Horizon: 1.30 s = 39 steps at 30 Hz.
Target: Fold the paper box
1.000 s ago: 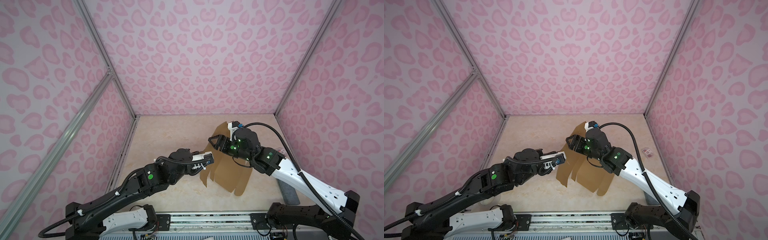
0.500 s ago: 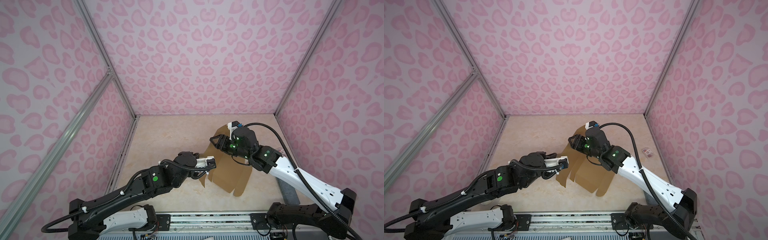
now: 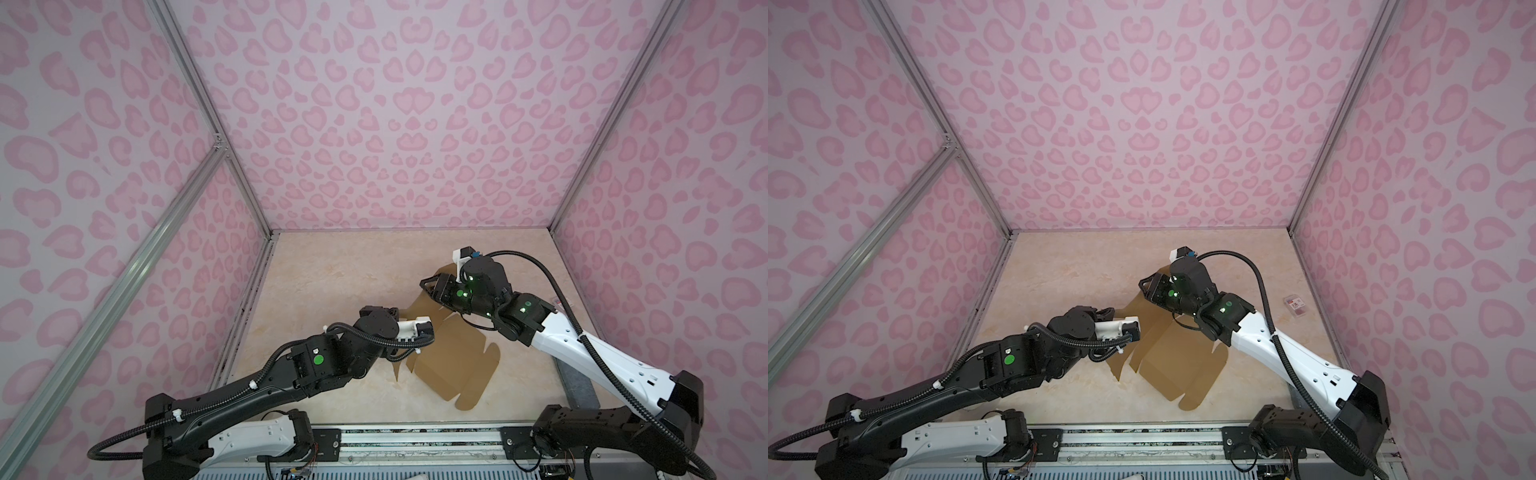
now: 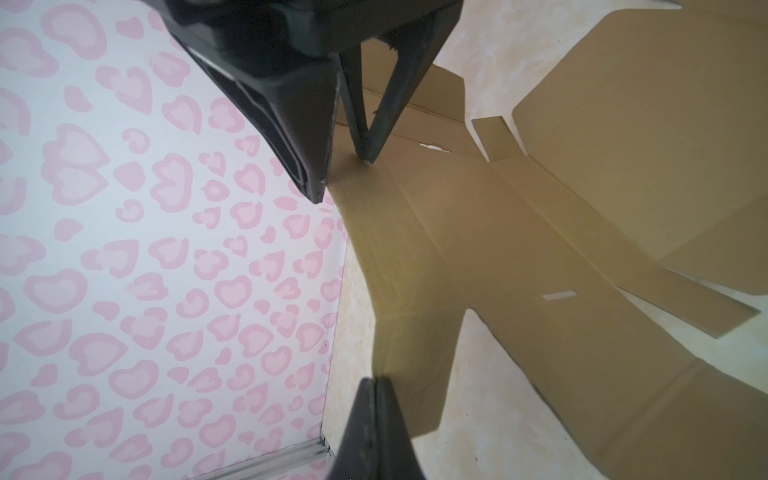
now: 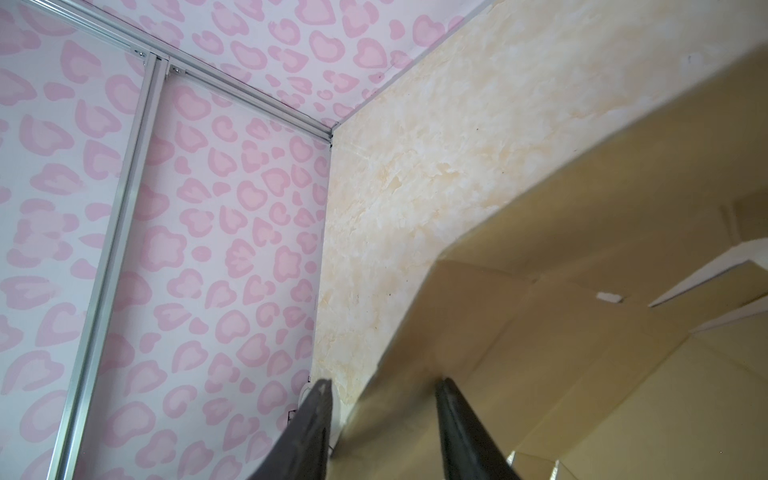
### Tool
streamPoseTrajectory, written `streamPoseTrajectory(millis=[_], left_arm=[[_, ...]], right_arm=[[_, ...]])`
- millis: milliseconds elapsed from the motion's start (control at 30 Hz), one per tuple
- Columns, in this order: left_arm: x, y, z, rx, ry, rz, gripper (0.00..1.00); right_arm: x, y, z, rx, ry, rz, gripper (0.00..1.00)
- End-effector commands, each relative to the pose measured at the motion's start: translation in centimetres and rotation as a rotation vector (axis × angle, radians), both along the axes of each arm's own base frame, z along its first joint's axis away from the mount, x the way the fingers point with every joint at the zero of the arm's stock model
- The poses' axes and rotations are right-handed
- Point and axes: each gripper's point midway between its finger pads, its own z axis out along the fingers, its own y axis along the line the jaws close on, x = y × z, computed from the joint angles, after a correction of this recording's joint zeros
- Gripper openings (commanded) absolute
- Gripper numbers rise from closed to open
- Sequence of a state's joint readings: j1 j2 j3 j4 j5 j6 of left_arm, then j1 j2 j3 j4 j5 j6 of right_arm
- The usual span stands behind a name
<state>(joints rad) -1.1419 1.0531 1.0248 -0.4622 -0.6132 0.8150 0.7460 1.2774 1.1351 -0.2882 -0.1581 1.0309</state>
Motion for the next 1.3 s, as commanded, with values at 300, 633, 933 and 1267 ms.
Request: streamPoseTrajectory(millis=[300, 633, 933, 1267], left_arm=[[1.1, -0.9, 0.7, -0.028, -0.058, 0.029, 0.04], [1.2, -1.0, 0.3, -0.021, -0.06, 0.035, 0.09], [1.2, -0.9, 0.4, -0.03, -0.069, 0.04, 0.25], [1.0, -0.8, 1.5, -0.114, -0.063, 0.049, 0.45]], right_arm=[[0.2, 0.2, -2.3, 0.035, 0.046, 0.002, 0.37], [0.1, -0.1, -3.5, 0.036, 0.07, -0.003, 0.3], [0.0, -0.3, -4.4, 0.041, 0.087, -0.007, 0.18], [-0.1, -0.4, -5.8, 0.051, 0.107, -0.02, 0.06]])
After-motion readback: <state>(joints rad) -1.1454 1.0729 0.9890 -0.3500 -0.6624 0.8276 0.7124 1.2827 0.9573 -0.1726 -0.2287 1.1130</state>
